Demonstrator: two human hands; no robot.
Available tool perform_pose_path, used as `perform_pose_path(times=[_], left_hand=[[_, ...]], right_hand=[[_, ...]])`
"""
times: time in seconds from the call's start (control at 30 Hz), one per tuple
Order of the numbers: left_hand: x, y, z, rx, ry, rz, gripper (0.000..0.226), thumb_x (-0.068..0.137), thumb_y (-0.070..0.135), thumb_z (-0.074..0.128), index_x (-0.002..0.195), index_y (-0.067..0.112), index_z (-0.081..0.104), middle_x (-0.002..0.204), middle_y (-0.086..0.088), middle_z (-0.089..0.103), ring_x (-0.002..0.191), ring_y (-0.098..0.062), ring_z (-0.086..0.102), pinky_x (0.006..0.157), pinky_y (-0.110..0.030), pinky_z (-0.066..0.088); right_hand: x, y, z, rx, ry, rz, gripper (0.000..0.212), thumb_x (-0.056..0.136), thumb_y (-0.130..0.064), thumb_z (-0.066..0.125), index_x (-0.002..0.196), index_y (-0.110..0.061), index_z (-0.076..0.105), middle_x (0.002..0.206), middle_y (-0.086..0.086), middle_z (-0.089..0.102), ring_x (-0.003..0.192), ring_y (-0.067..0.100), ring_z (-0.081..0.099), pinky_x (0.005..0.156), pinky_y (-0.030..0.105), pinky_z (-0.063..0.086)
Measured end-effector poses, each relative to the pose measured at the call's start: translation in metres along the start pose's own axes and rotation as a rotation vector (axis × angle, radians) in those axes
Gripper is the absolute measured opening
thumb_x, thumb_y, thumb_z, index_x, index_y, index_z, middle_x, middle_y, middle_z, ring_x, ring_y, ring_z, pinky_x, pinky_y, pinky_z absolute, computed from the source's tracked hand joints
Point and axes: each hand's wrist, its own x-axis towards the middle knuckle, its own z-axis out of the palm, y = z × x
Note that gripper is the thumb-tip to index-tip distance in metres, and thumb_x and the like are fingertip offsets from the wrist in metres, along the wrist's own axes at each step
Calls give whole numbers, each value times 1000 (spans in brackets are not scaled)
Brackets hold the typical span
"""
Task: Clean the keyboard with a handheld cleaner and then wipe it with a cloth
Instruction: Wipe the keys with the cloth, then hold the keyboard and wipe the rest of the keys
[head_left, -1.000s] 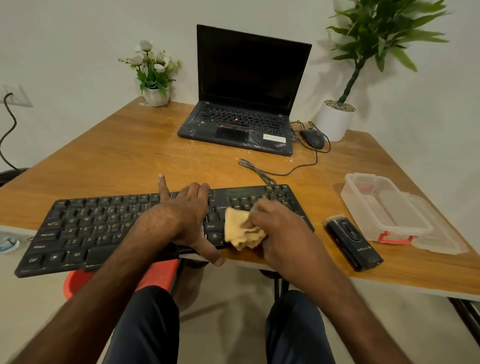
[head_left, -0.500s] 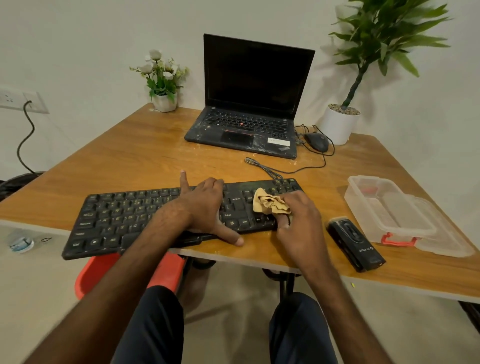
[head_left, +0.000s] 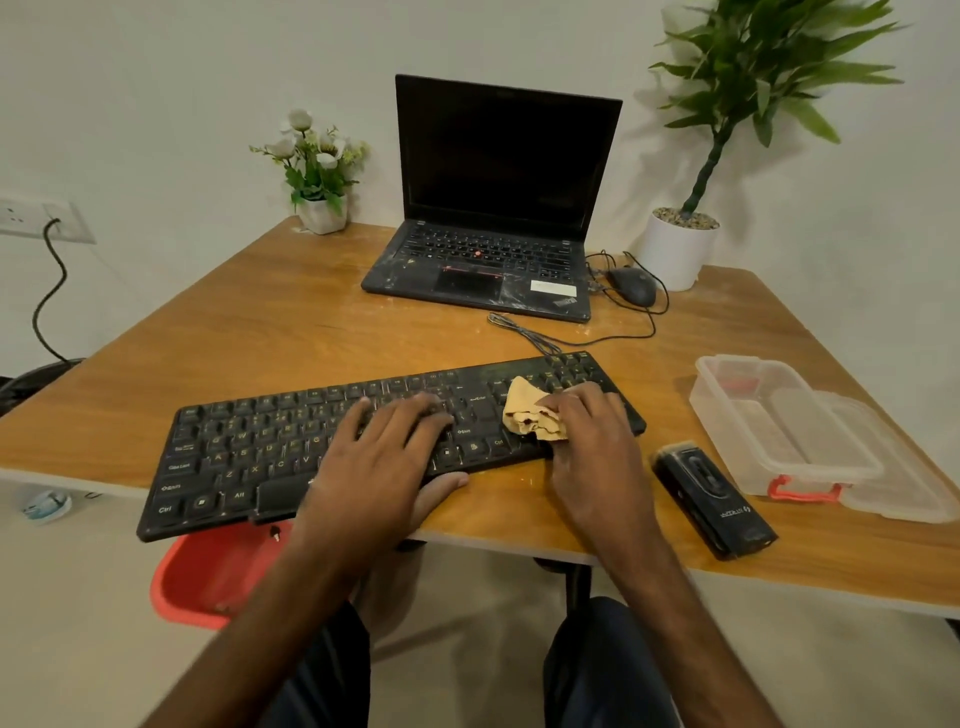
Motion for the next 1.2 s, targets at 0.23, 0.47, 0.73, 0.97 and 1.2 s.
perform_pose_path(times=[0.23,0.47,0.73,0.97,1.2], left_hand=[[-11,12,15,-161,282,-56,26,87,44,59,95,20,64,98,4,62,91,-18,54,78,-30,36],[-7,13,15,-256,264,-35,18,87,39,57,87,21,60,92,4,59,87,-17,53,79,-28,35],[-8,12,14,-292,259,-46,20,88,41,61,86,22,61,92,5,59,87,-17,57,81,-30,39],[-8,12,14,-334,255,-70,18,85,39,64,84,21,58,91,5,59,86,-17,57,80,-32,40],[-8,14,14,-357,248,-93,18,87,39,67,85,23,60,93,6,60,89,-15,58,83,-31,40]], right_hand=[[-12,-15,3,38,11,-360,35,78,-1,53,109,-9,65,106,5,60,94,18,51,74,26,48],[-21,-32,7,16,79,-176,31,74,-5,52,102,-9,64,102,7,60,89,23,56,65,29,49],[-9,-18,-8,-97,51,-37,47,61,5,81,103,-9,67,103,6,61,93,22,57,70,30,52],[-9,-22,-7,-54,-24,-258,42,71,0,62,110,-13,67,105,3,59,93,18,54,69,24,45],[8,-15,-14,151,-56,-115,45,84,3,64,125,-15,63,117,1,54,110,16,46,89,28,43]])
